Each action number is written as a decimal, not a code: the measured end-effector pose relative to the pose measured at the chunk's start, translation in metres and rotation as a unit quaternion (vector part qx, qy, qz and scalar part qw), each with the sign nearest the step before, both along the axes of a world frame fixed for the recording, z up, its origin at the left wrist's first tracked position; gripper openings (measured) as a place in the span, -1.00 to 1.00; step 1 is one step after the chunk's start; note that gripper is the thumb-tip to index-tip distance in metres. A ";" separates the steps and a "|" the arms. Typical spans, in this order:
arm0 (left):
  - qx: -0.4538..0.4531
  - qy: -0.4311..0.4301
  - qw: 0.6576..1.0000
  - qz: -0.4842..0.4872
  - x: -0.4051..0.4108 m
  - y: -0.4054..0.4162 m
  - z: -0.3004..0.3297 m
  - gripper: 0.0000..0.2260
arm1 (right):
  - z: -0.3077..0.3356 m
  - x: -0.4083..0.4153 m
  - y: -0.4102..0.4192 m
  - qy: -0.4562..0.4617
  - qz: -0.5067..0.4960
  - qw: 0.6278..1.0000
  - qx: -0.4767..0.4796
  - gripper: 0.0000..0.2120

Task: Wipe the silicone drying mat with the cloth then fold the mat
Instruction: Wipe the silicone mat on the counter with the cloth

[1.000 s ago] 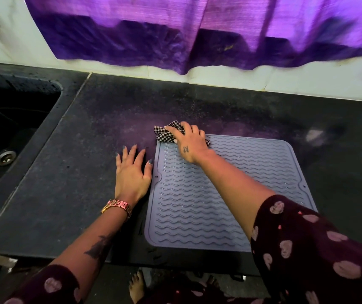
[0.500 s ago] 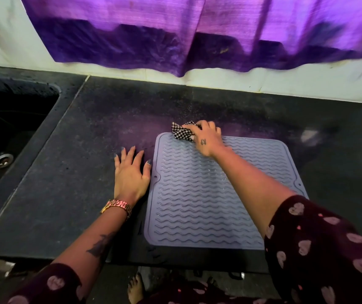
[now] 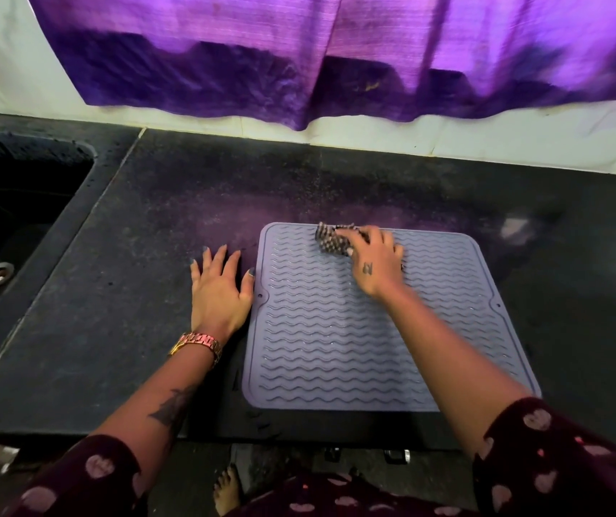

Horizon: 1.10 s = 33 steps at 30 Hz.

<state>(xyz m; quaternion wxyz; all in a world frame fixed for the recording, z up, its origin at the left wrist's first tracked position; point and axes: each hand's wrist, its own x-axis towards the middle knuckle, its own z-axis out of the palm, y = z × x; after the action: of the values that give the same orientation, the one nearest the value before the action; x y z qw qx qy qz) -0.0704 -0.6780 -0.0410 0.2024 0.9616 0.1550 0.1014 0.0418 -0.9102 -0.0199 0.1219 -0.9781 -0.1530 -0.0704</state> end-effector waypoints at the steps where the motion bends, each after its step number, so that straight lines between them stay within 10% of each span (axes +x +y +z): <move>1: 0.004 0.004 1.000 -0.001 0.000 0.000 0.000 -0.54 | -0.007 -0.012 -0.002 0.001 -0.003 1.000 -0.015 -0.55; 33: 0.070 0.033 0.997 -0.028 -0.003 -0.002 0.001 -0.43 | -0.008 -0.119 -0.014 -0.028 0.048 0.998 0.016 -0.54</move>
<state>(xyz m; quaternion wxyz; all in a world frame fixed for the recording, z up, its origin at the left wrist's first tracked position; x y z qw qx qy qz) -0.0733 -0.6795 -0.0398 0.1322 0.9803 0.1267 0.0742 -0.0775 -0.9244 -0.0278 0.1368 -0.9652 -0.2019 -0.0945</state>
